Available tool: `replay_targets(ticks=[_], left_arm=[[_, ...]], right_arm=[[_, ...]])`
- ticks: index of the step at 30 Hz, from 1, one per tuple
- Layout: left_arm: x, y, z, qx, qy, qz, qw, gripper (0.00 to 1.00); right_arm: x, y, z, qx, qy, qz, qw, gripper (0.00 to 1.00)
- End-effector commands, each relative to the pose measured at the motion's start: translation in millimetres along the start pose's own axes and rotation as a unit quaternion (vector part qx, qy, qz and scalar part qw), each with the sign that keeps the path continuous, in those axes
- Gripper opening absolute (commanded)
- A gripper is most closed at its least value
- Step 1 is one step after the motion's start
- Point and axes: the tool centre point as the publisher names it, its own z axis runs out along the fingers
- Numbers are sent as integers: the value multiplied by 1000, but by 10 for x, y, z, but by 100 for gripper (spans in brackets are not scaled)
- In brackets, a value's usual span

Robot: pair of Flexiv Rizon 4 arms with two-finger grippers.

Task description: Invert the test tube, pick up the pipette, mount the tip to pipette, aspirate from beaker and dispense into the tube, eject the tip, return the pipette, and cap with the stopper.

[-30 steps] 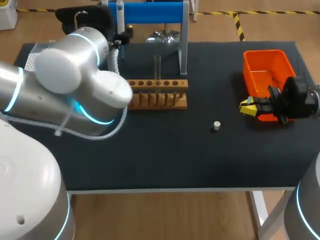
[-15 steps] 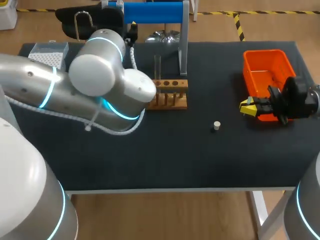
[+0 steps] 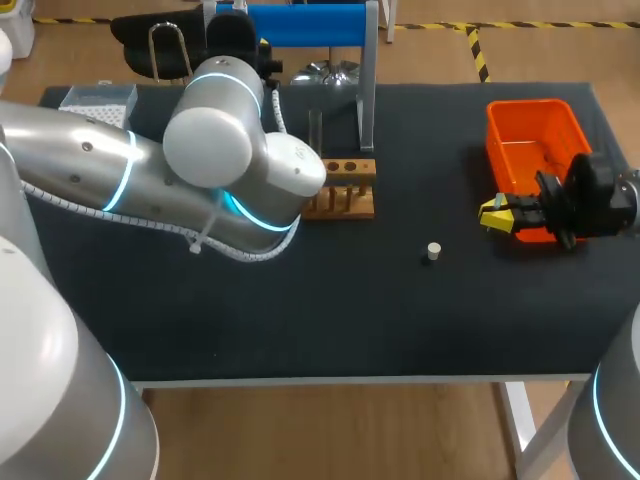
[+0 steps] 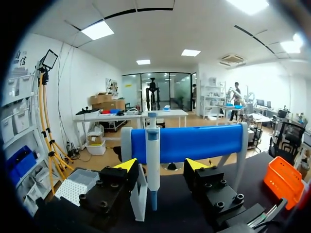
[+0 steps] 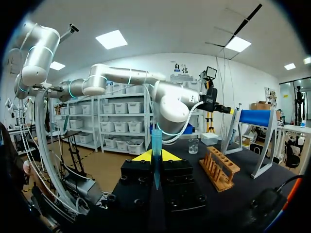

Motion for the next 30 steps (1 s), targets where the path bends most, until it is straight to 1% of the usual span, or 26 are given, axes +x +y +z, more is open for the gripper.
replay_targets(ticks=[1, 3, 9, 16, 30], left_arm=[[-68, 37, 95, 7, 15, -3, 1000, 51], [-76, 29, 125, 9, 28, -3, 1000, 48], [-92, 11, 218, 6, 44, 4, 999, 48], [-127, -3, 321, 0, 50, 7, 999, 49], [-115, -37, 500, -2, 58, 13, 998, 47]], right_arm=[[15, 7, 2, 1, -2, 0, 1000, 0], [15, 7, 2, 1, -2, 0, 1000, 0], [15, 7, 2, 1, -2, 0, 1000, 0], [15, 7, 2, 1, -2, 0, 1000, 0], [15, 7, 2, 1, -2, 0, 1000, 0]])
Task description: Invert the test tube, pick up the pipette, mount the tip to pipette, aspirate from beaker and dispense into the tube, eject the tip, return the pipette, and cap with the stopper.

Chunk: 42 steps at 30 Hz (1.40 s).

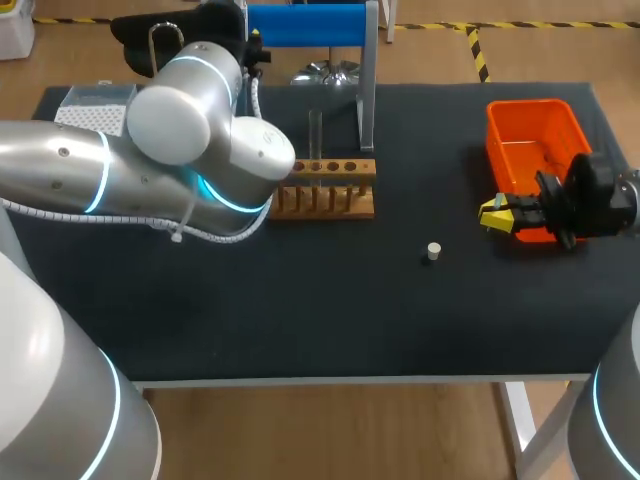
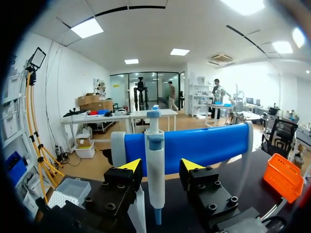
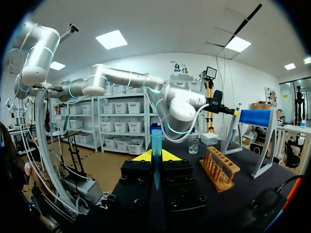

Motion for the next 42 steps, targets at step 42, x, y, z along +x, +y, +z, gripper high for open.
replay_targets(ticks=[42], left_arm=[[7, -6, 263, 12, -11, -4, 1000, 38]], right_arm=[[15, 8, 1, 1, -2, 0, 1000, 0]])
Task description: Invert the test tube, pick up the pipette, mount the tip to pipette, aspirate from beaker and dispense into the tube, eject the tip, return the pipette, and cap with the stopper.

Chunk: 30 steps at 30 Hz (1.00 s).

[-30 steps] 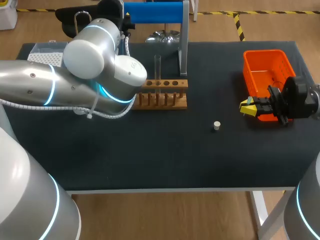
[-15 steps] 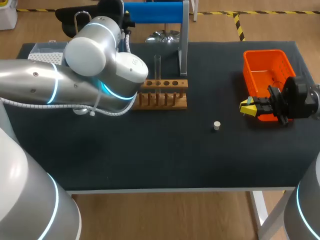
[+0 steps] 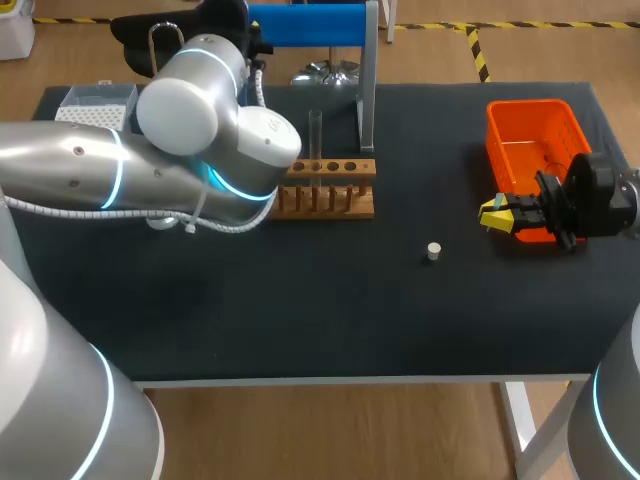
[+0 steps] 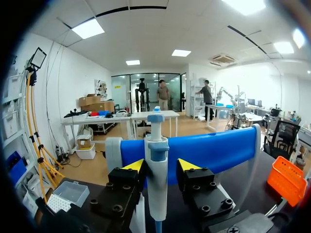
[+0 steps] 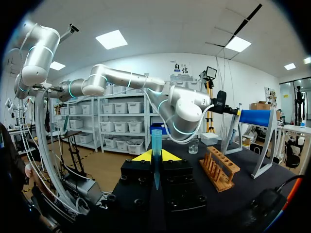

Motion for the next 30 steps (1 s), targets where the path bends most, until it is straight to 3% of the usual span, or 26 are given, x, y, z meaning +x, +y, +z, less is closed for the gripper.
replay_targets(ticks=[1, 30], left_arm=[[20, 43, 47, 6, -4, -2, 1000, 37], [-13, 74, 129, 13, -14, -9, 1000, 33]], right_arm=[[15, 7, 1, 1, -2, 0, 1000, 0], [15, 7, 1, 1, -2, 0, 1000, 0]])
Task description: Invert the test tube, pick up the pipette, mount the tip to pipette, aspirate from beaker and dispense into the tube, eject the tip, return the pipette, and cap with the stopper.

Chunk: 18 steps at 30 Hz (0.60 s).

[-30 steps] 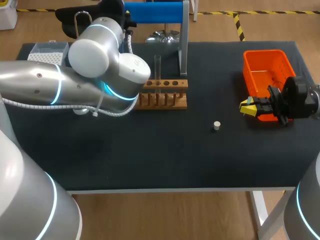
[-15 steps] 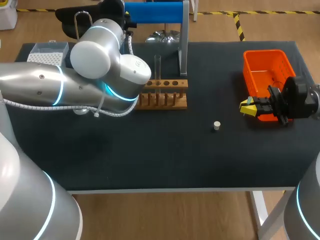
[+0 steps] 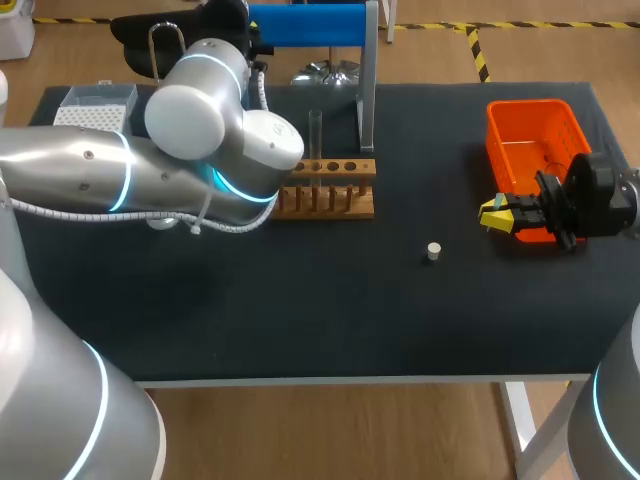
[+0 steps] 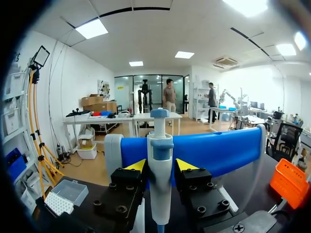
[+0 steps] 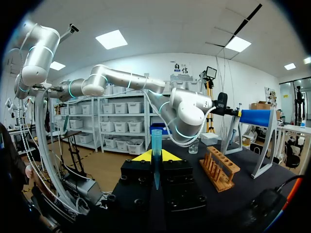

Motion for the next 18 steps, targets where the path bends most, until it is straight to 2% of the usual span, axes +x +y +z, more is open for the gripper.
replay_targets(ticks=[1, 18], left_arm=[[16, 32, 40, 4, -2, -1, 1000, 33], [-11, 46, 62, 5, 0, -2, 1000, 32]], right_arm=[[15, 8, 1, 1, -2, 0, 1000, 0], [15, 8, 1, 1, -2, 0, 1000, 0]])
